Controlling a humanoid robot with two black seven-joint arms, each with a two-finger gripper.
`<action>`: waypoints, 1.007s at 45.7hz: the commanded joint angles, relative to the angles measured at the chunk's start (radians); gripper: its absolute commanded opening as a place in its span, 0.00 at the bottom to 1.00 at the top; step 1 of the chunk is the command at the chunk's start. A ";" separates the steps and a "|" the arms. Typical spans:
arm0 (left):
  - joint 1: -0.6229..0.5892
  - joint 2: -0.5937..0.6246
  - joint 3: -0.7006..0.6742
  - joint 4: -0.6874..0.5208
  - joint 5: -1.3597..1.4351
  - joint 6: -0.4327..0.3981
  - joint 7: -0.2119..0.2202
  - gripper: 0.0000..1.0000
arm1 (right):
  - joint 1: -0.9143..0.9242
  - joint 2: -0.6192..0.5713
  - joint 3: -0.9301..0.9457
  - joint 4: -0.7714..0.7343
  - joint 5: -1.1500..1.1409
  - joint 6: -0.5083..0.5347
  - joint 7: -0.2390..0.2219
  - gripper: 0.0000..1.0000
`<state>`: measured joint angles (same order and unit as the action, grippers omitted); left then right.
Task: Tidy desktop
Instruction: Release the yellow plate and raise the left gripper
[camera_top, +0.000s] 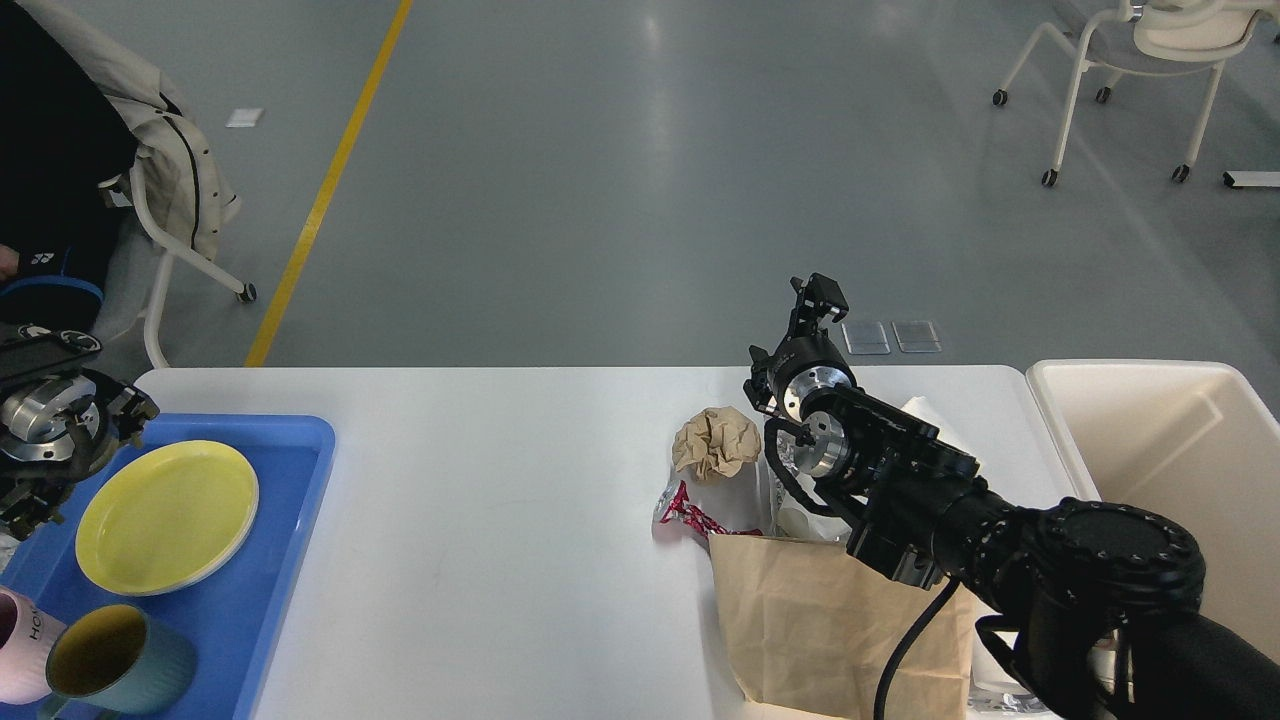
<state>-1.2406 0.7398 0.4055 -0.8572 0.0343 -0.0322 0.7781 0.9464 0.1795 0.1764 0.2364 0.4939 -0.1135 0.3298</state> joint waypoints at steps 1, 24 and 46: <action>0.006 0.006 -0.140 0.001 -0.001 0.002 -0.007 0.96 | 0.000 0.000 0.000 0.001 0.000 0.000 0.000 1.00; 0.228 -0.057 -0.709 0.030 -0.309 0.005 -0.236 0.96 | 0.000 0.000 0.000 0.001 0.000 0.000 0.000 1.00; 0.635 -0.473 -1.591 0.155 -0.335 -0.005 -0.732 0.96 | 0.000 0.000 0.000 0.000 0.000 0.000 0.000 1.00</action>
<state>-0.6593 0.3510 -1.0189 -0.7065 -0.3052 -0.0322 0.1144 0.9464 0.1795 0.1764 0.2375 0.4940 -0.1135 0.3298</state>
